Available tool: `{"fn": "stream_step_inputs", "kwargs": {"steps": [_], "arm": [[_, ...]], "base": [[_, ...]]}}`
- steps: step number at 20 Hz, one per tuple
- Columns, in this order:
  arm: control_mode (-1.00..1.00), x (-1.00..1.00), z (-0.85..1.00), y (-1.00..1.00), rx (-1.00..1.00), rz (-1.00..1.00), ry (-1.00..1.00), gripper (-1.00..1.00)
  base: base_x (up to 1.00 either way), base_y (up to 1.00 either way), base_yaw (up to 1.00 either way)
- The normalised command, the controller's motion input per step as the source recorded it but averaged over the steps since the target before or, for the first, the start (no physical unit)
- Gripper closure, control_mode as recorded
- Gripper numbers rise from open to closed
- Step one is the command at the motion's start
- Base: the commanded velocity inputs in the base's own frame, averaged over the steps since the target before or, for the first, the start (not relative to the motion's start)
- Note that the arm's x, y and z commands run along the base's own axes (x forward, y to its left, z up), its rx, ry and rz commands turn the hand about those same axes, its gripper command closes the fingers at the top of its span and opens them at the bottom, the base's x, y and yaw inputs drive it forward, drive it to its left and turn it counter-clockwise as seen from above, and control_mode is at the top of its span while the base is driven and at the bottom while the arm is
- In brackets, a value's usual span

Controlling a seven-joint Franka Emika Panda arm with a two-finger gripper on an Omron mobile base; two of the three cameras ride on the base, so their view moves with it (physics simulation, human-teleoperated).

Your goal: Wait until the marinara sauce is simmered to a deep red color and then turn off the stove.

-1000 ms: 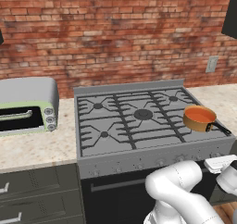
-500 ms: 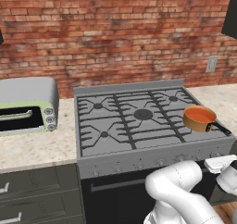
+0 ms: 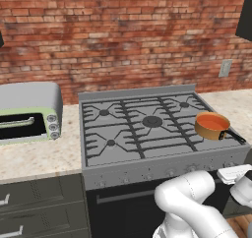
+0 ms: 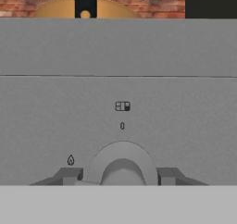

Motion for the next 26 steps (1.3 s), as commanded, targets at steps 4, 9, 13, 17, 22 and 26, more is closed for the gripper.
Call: {"fn": "stream_step_inputs", "kwargs": {"steps": [4,9,13,17,22,26], "arm": [[-1.00,0.00,0.00,0.00,0.00,0.00,0.00,1.00],[-1.00,0.00,0.00,0.00,0.00,0.00,0.00,1.00],[-1.00,0.00,0.00,0.00,0.00,0.00,0.00,1.00],[-1.00,0.00,0.00,0.00,0.00,0.00,0.00,1.00],[-1.00,0.00,0.00,0.00,0.00,0.00,0.00,1.00],[-1.00,0.00,0.00,0.00,0.00,0.00,0.00,1.00]], "base": [[0.00,0.00,0.00],[0.00,0.00,0.00],[0.00,0.00,0.00],[0.00,0.00,0.00],[0.00,0.00,0.00],[0.00,0.00,0.00]]}}
